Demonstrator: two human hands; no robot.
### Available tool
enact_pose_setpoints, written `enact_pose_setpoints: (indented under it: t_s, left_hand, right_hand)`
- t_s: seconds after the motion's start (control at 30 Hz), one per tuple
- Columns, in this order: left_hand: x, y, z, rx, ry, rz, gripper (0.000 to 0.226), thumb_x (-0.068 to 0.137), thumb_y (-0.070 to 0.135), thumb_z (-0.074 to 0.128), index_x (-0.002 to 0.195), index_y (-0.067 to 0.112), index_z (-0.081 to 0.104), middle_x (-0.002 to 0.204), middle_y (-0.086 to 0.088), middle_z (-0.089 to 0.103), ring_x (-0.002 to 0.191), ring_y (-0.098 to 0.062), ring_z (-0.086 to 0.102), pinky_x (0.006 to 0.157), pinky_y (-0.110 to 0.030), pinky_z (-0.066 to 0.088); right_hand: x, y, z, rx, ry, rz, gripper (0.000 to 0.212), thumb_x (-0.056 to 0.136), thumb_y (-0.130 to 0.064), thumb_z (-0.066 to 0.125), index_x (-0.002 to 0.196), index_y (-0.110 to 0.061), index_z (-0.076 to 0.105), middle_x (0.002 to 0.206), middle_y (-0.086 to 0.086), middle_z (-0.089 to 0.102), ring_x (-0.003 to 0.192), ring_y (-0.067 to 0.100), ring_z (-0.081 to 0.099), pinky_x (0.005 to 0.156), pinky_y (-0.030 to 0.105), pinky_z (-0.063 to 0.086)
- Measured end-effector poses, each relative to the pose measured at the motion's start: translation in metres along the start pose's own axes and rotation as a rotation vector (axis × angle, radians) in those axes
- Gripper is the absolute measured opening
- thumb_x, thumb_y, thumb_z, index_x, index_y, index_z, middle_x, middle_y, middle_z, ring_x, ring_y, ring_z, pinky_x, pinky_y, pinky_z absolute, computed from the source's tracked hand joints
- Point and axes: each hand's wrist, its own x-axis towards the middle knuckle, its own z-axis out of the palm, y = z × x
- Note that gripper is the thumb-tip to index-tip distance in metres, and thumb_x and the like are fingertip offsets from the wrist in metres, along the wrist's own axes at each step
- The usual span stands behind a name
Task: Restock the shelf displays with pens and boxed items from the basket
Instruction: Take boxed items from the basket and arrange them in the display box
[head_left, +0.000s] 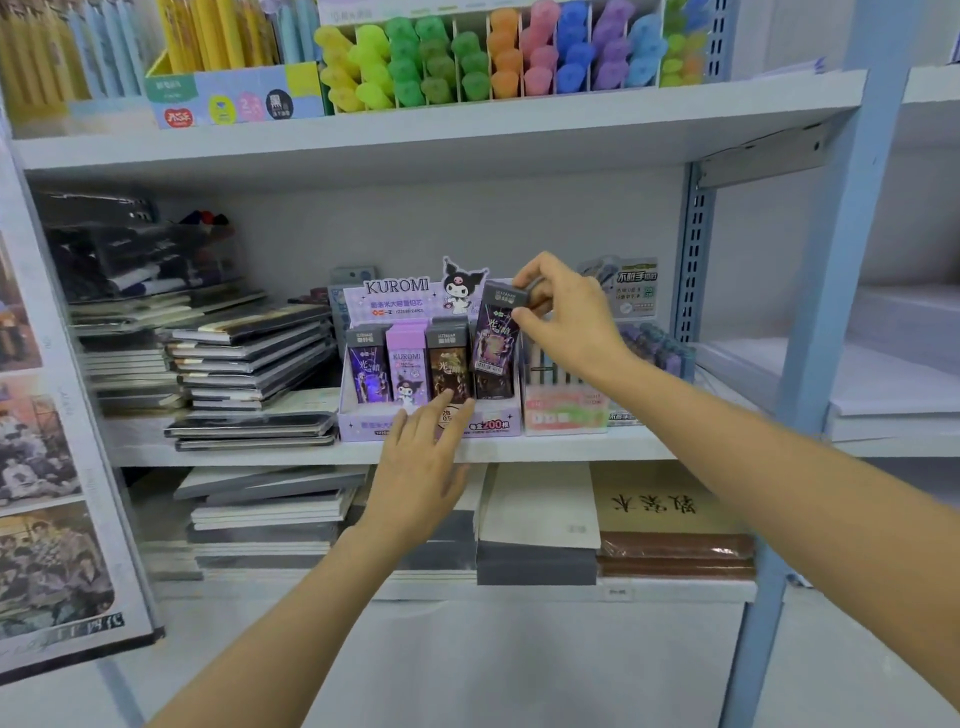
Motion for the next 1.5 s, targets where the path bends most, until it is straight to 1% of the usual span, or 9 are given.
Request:
enact_pose_setpoints:
  t_s: [0.13,0.5,0.73,0.83,1.0,1.13,1.23,1.37,1.5]
  left_hand:
    - [-0.002,-0.002,0.000,0.071,0.025,0.019,0.067,0.091,0.021,0.057,0.152,0.023,0.028,0.151,-0.016,0.032,0.139,-0.029,0.030,0.119,-0.044,0.013]
    - [-0.002,-0.003,0.003,0.126,0.040,0.011,0.071,0.090,0.020,0.055,0.153,0.024,0.023,0.142,-0.016,0.039,0.136,-0.030,0.032,0.118,-0.043,0.018]
    - [-0.003,-0.003,0.004,0.154,0.032,0.030,0.074,0.090,0.019,0.052,0.154,0.025,0.016,0.144,-0.016,0.036,0.139,-0.029,0.027,0.119,-0.043,0.013]
    - [-0.003,-0.003,0.005,0.172,0.036,0.024,0.075,0.090,0.018,0.052,0.155,0.025,0.014,0.144,-0.017,0.035,0.138,-0.030,0.027,0.119,-0.043,0.012]
    - [-0.002,-0.002,0.004,0.170,0.042,0.026,0.074,0.088,0.013,0.053,0.154,0.022,0.021,0.142,-0.021,0.038,0.136,-0.033,0.032,0.118,-0.046,0.016]
    - [-0.006,0.000,0.001,0.052,0.054,0.025,0.075,0.087,0.012,0.057,0.153,0.022,0.025,0.152,-0.022,0.028,0.141,-0.034,0.026,0.119,-0.047,0.016]
    - [-0.027,0.001,0.011,-0.046,0.197,0.034,0.073,0.078,0.003,0.065,0.146,0.011,0.040,0.149,-0.026,0.032,0.135,-0.041,0.034,0.110,-0.055,0.032]
    - [-0.084,0.003,0.062,-0.075,0.317,-0.046,0.055,0.070,-0.007,0.065,0.124,-0.001,0.057,0.126,-0.025,0.053,0.111,-0.040,0.052,0.092,-0.051,0.046]
    - [-0.153,0.005,0.125,-0.153,0.077,-0.131,0.051,0.058,-0.017,0.073,0.106,-0.004,0.066,0.106,-0.020,0.064,0.091,-0.036,0.062,0.076,-0.043,0.053]
  right_hand:
    - [-0.003,0.005,0.017,-0.126,-0.092,-0.065,0.020,0.086,-0.005,0.065,0.101,-0.014,0.055,0.081,0.005,0.069,0.075,0.023,0.064,0.077,0.045,0.053]
    - [0.014,0.001,0.012,-0.296,-0.298,-0.006,0.021,0.090,-0.002,0.060,0.095,-0.016,0.046,0.088,0.012,0.064,0.076,0.034,0.064,0.075,0.051,0.054]
    - [0.003,0.012,0.025,-0.462,-0.142,-0.146,0.031,0.092,-0.009,0.060,0.123,-0.012,0.061,0.116,0.007,0.054,0.107,0.024,0.050,0.084,0.039,0.047]
    - [-0.002,0.017,0.031,-0.669,-0.068,-0.252,0.032,0.094,-0.018,0.055,0.124,-0.010,0.062,0.116,0.005,0.053,0.111,0.024,0.043,0.087,0.035,0.037]
    - [-0.007,0.023,0.036,-0.851,-0.149,-0.253,0.039,0.097,-0.030,0.048,0.129,-0.009,0.056,0.130,0.006,0.047,0.125,0.025,0.036,0.100,0.039,0.025]
    - [-0.019,0.014,0.034,-0.702,-0.090,-0.289,0.038,0.095,-0.026,0.051,0.130,-0.012,0.056,0.140,0.005,0.047,0.132,0.024,0.035,0.105,0.040,0.023]
    - [-0.062,0.003,0.048,-0.357,-0.029,-0.416,0.025,0.091,-0.013,0.057,0.114,-0.009,0.066,0.114,0.006,0.062,0.108,0.023,0.056,0.090,0.037,0.041]
    - [-0.136,0.010,0.088,-0.067,-0.258,-0.331,0.012,0.091,-0.013,0.057,0.095,-0.012,0.068,0.087,0.000,0.065,0.073,0.016,0.058,0.065,0.036,0.049]
    - [-0.219,0.049,0.143,0.032,-0.525,-0.091,0.014,0.093,-0.018,0.054,0.094,-0.016,0.068,0.079,-0.003,0.067,0.066,0.013,0.057,0.065,0.035,0.049]
